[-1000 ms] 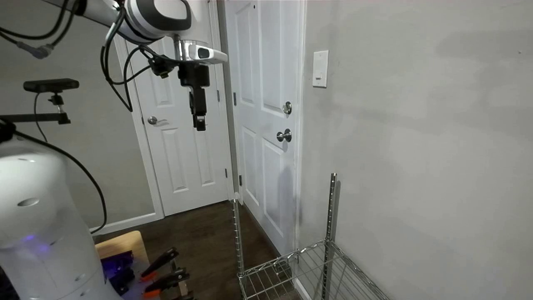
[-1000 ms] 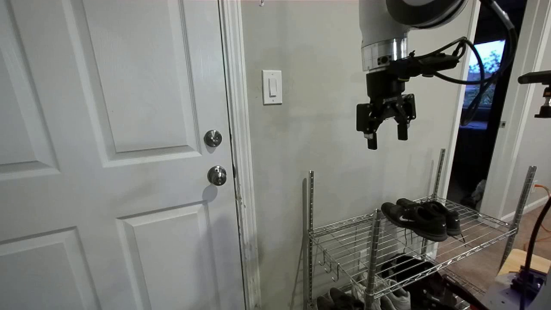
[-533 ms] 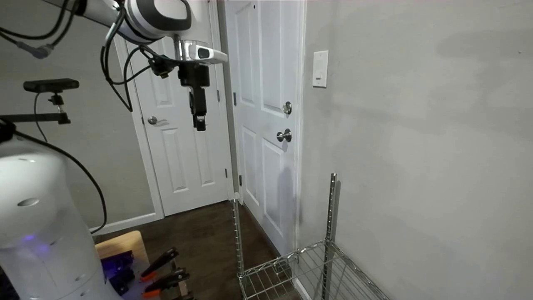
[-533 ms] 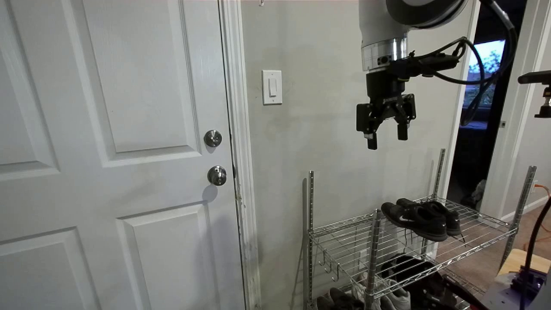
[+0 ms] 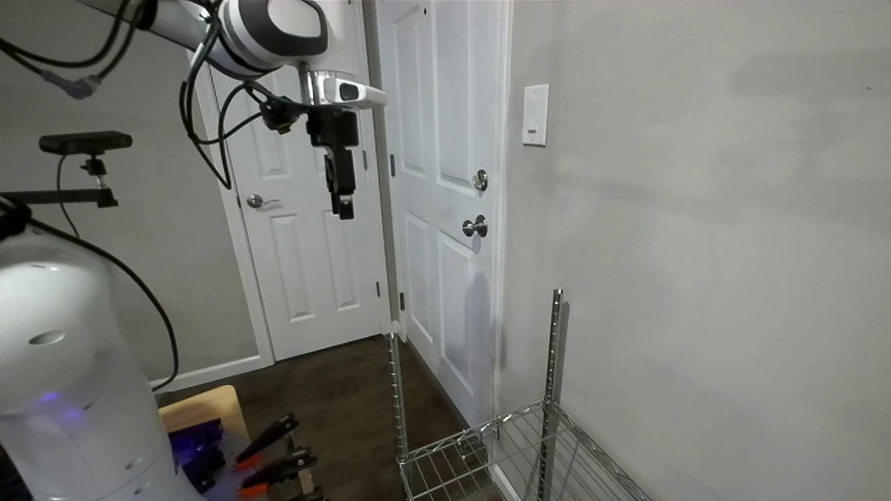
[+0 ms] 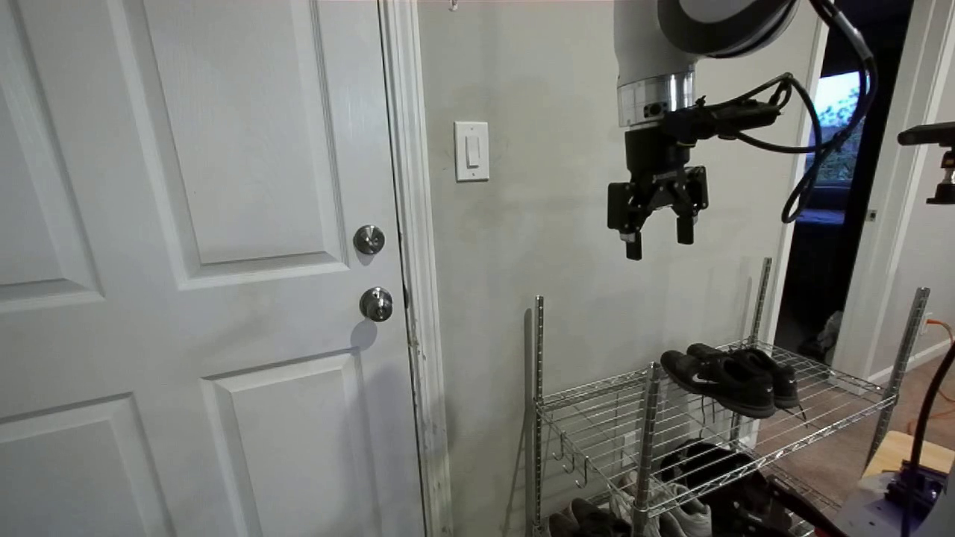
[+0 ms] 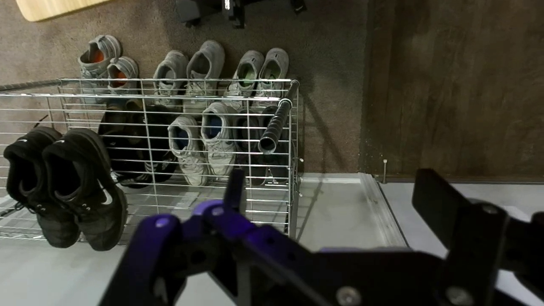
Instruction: Switch off the light switch on the wall
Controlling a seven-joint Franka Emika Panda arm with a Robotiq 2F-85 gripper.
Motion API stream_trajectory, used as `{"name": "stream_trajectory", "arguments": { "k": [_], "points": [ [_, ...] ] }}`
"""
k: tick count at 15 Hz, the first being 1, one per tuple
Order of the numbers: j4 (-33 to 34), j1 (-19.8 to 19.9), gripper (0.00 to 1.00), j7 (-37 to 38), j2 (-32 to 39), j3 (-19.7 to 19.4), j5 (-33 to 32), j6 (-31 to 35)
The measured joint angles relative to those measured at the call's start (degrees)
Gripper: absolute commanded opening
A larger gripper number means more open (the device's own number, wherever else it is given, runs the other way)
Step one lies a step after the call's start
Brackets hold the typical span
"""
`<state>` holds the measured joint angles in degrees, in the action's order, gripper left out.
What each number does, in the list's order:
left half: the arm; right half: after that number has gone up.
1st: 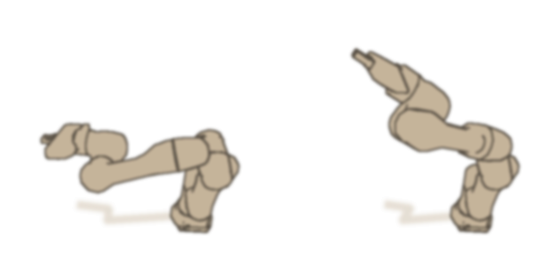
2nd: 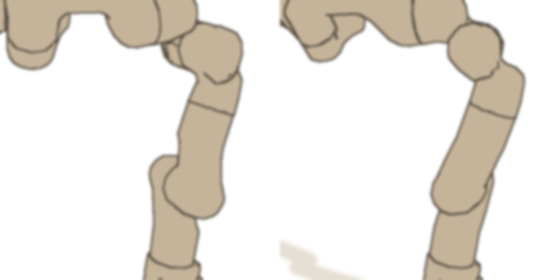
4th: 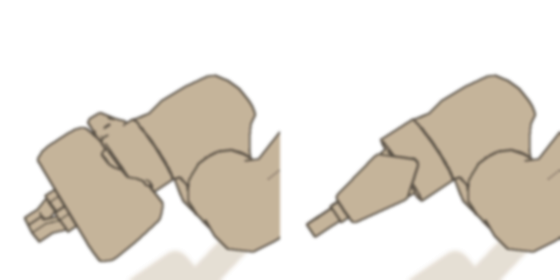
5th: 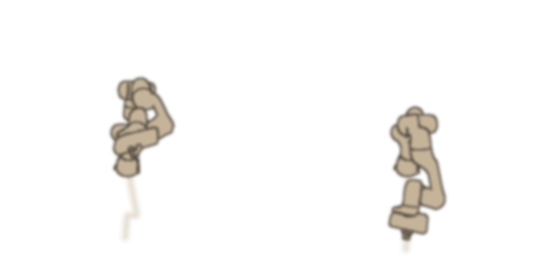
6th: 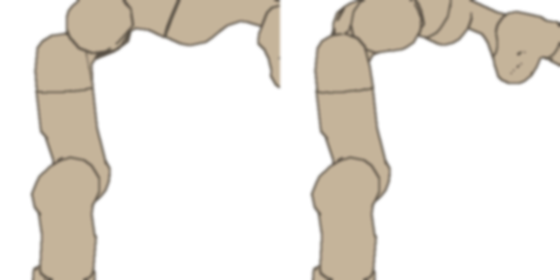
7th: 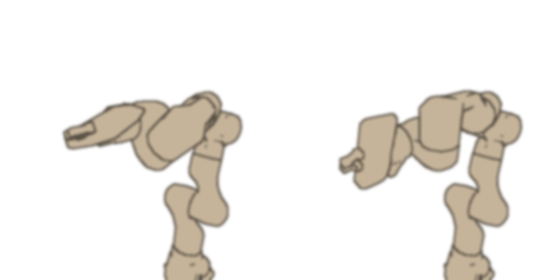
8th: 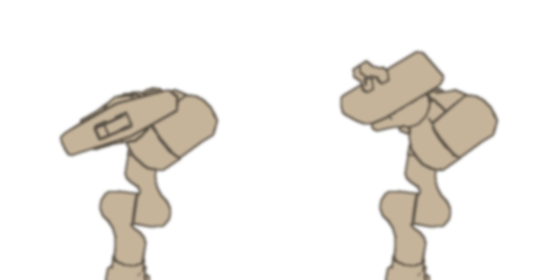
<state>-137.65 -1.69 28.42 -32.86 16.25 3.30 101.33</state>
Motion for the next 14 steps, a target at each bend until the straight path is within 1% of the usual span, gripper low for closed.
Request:
{"name": "stream_trajectory", "arguments": {
  "k": [7,14],
  "points": [
    [2.2,0.4,1.00,0.0,3.5,-0.2,-4.8,6.2],
    [8.7,0.9,0.99,0.0,11.4,-0.4,-9.3,11.3]
  ]
}}
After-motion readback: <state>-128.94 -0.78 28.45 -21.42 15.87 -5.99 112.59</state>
